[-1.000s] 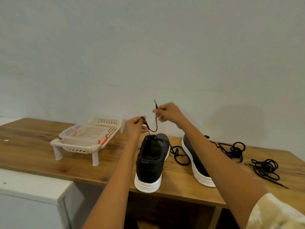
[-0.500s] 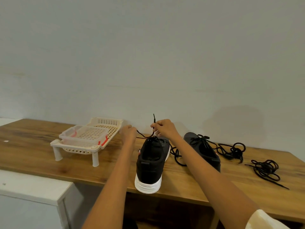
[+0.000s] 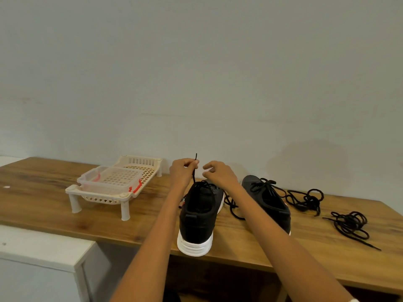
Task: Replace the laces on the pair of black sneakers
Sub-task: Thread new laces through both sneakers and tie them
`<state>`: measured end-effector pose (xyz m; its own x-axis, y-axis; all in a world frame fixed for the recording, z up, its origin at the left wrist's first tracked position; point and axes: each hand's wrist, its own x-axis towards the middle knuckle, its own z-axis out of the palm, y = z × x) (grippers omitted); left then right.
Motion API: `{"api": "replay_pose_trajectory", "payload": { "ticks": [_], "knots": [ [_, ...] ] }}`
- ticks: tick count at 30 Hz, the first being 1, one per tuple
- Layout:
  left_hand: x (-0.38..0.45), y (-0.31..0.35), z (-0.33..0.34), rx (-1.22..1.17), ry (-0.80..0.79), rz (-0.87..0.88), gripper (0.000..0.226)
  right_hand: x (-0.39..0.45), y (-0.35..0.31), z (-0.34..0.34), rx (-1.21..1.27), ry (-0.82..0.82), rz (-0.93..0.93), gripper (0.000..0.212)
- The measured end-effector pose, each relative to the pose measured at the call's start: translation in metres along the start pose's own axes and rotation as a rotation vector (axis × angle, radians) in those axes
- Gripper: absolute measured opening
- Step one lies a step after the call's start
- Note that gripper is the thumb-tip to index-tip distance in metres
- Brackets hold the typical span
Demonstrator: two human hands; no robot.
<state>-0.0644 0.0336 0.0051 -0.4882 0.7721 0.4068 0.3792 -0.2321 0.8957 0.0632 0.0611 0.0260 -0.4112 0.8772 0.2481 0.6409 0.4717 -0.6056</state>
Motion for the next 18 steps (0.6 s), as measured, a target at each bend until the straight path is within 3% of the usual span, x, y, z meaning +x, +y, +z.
{"api": "replay_pose_trajectory", "payload": {
  "ticks": [4,7,12,15,18],
  "knots": [
    [-0.007,-0.007,0.001,0.186,-0.219,0.019,0.019,-0.026,0.017,-0.017,-0.028,-0.176,0.149,0.054],
    [-0.012,-0.008,0.004,0.307,-0.299,0.049,0.020,-0.045,0.024,-0.017,0.087,-0.278,0.198,0.051],
    [-0.014,-0.005,0.006,0.305,-0.285,0.027,0.018,-0.050,0.025,-0.019,0.188,-0.217,0.106,0.024],
    [-0.017,-0.005,0.007,0.295,-0.276,0.009,0.019,-0.048,0.032,-0.023,0.225,-0.192,0.105,0.031],
    [-0.017,-0.004,0.010,0.281,-0.280,0.016,0.020,-0.044,0.042,-0.026,0.333,-0.147,0.122,0.022]
  ]
}}
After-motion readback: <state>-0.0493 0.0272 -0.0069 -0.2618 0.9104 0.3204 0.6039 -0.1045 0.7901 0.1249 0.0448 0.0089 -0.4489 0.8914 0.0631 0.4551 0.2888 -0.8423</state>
